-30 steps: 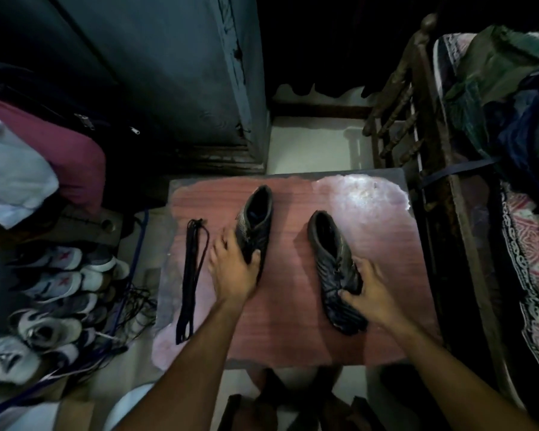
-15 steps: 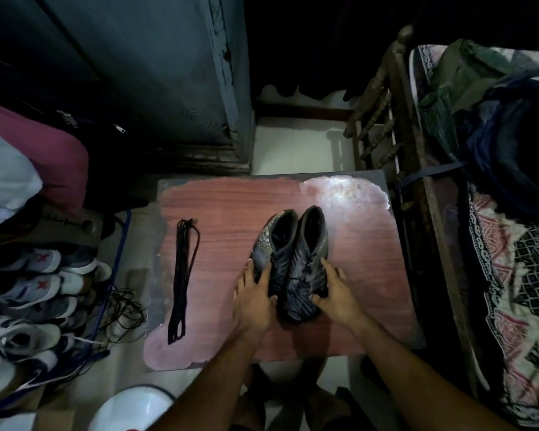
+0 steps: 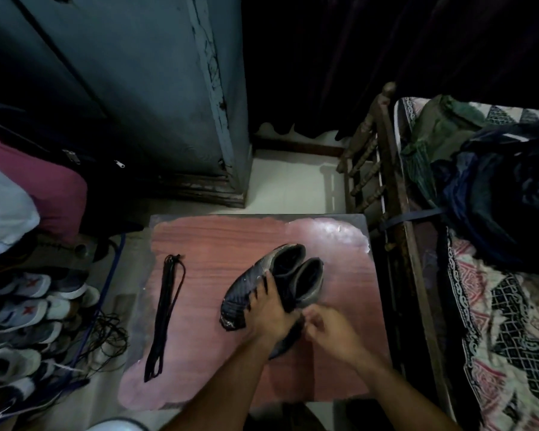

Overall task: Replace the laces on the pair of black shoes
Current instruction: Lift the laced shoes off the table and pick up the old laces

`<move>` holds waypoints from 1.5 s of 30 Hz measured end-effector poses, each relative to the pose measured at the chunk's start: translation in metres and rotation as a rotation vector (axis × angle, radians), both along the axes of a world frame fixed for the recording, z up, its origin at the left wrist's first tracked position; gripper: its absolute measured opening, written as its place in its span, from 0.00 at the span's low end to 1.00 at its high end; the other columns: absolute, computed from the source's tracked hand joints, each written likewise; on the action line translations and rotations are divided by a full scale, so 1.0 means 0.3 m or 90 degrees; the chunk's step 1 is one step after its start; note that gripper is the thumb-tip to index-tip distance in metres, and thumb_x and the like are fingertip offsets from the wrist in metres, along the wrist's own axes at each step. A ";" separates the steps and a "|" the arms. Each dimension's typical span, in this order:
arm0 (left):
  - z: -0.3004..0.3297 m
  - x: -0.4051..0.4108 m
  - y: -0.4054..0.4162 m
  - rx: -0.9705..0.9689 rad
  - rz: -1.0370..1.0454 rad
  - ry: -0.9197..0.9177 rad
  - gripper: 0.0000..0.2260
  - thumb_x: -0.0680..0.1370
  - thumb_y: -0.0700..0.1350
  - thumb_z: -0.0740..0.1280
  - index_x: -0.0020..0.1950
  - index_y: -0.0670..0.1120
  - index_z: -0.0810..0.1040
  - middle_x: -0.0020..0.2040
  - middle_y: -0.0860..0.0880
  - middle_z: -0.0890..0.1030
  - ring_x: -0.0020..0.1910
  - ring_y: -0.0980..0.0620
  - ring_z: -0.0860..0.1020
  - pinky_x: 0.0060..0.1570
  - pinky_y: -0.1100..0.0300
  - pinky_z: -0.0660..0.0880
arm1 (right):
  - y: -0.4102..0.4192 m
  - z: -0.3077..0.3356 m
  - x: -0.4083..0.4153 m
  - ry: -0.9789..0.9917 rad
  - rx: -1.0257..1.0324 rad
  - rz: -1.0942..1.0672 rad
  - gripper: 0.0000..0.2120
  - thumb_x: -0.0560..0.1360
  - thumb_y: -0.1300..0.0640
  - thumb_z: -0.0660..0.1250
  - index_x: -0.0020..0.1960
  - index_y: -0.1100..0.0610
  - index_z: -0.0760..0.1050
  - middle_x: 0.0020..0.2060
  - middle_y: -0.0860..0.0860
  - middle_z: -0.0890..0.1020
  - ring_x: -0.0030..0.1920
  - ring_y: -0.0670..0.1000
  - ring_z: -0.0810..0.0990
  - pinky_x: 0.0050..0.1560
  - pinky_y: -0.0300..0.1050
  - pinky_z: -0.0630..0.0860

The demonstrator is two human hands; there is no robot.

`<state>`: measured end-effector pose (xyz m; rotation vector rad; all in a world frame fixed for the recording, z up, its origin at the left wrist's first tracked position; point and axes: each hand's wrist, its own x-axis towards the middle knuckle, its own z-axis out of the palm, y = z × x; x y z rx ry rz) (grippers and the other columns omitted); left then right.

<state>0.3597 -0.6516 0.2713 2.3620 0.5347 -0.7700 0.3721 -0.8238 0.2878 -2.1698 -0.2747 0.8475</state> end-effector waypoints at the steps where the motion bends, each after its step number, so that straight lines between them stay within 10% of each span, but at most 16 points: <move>1: 0.006 0.014 -0.046 0.007 0.012 0.000 0.53 0.73 0.65 0.71 0.83 0.53 0.36 0.84 0.46 0.43 0.82 0.40 0.48 0.75 0.35 0.57 | -0.013 0.014 0.059 -0.060 0.006 -0.046 0.11 0.71 0.56 0.62 0.50 0.54 0.81 0.43 0.48 0.84 0.44 0.47 0.83 0.48 0.48 0.78; 6: -0.024 0.065 -0.186 0.109 -0.048 0.049 0.55 0.73 0.54 0.76 0.81 0.59 0.32 0.82 0.40 0.37 0.82 0.39 0.41 0.74 0.30 0.54 | -0.024 0.059 0.349 -0.281 -0.120 0.058 0.19 0.74 0.56 0.67 0.65 0.53 0.75 0.59 0.51 0.78 0.61 0.54 0.74 0.62 0.51 0.73; 12: -0.098 0.119 -0.172 0.167 -0.308 -0.007 0.46 0.76 0.54 0.74 0.83 0.58 0.46 0.82 0.40 0.47 0.81 0.39 0.48 0.72 0.27 0.55 | -0.037 -0.024 0.453 -0.169 -0.229 0.284 0.37 0.75 0.54 0.69 0.81 0.52 0.58 0.78 0.51 0.63 0.78 0.55 0.61 0.76 0.54 0.63; 18: -0.109 0.192 -0.078 0.166 -0.597 -0.160 0.41 0.78 0.39 0.69 0.83 0.58 0.48 0.83 0.41 0.47 0.82 0.42 0.45 0.75 0.27 0.47 | -0.137 -0.086 0.391 -0.069 -0.226 0.103 0.34 0.72 0.55 0.73 0.76 0.51 0.64 0.62 0.54 0.68 0.64 0.59 0.74 0.64 0.46 0.72; 20: -0.104 0.158 -0.058 0.200 -0.512 -0.233 0.44 0.77 0.36 0.66 0.83 0.60 0.42 0.84 0.45 0.46 0.83 0.43 0.43 0.77 0.31 0.46 | -0.170 -0.090 0.360 -0.016 -0.204 0.026 0.35 0.71 0.57 0.75 0.74 0.54 0.65 0.59 0.54 0.66 0.61 0.59 0.76 0.61 0.41 0.70; 23: -0.160 0.020 -0.085 0.131 -0.001 -0.173 0.44 0.75 0.39 0.69 0.83 0.58 0.49 0.82 0.46 0.54 0.80 0.44 0.53 0.77 0.44 0.59 | -0.203 -0.114 0.304 0.071 -0.196 -0.069 0.42 0.68 0.55 0.78 0.76 0.53 0.62 0.65 0.56 0.67 0.66 0.58 0.74 0.67 0.47 0.71; 27: -0.190 -0.105 -0.195 -0.380 0.704 -0.021 0.16 0.80 0.47 0.71 0.67 0.57 0.74 0.65 0.47 0.81 0.61 0.47 0.80 0.62 0.46 0.79 | -0.234 -0.287 0.254 0.141 -0.118 -0.162 0.49 0.60 0.47 0.75 0.76 0.46 0.56 0.67 0.52 0.75 0.67 0.55 0.76 0.70 0.55 0.73; 37: 0.003 -0.040 -0.097 -0.428 0.572 -0.024 0.17 0.82 0.41 0.64 0.70 0.45 0.66 0.61 0.47 0.79 0.55 0.56 0.79 0.52 0.63 0.76 | -0.061 0.025 0.194 0.173 -0.056 -0.259 0.37 0.71 0.68 0.73 0.72 0.50 0.59 0.55 0.46 0.78 0.52 0.43 0.79 0.49 0.34 0.75; 45: 0.374 -0.056 0.096 -0.459 0.598 -0.153 0.14 0.81 0.43 0.64 0.65 0.57 0.70 0.62 0.49 0.80 0.60 0.52 0.79 0.63 0.50 0.76 | 0.140 0.287 0.163 0.151 0.118 -0.236 0.44 0.61 0.44 0.69 0.75 0.39 0.56 0.68 0.46 0.74 0.68 0.48 0.74 0.71 0.56 0.72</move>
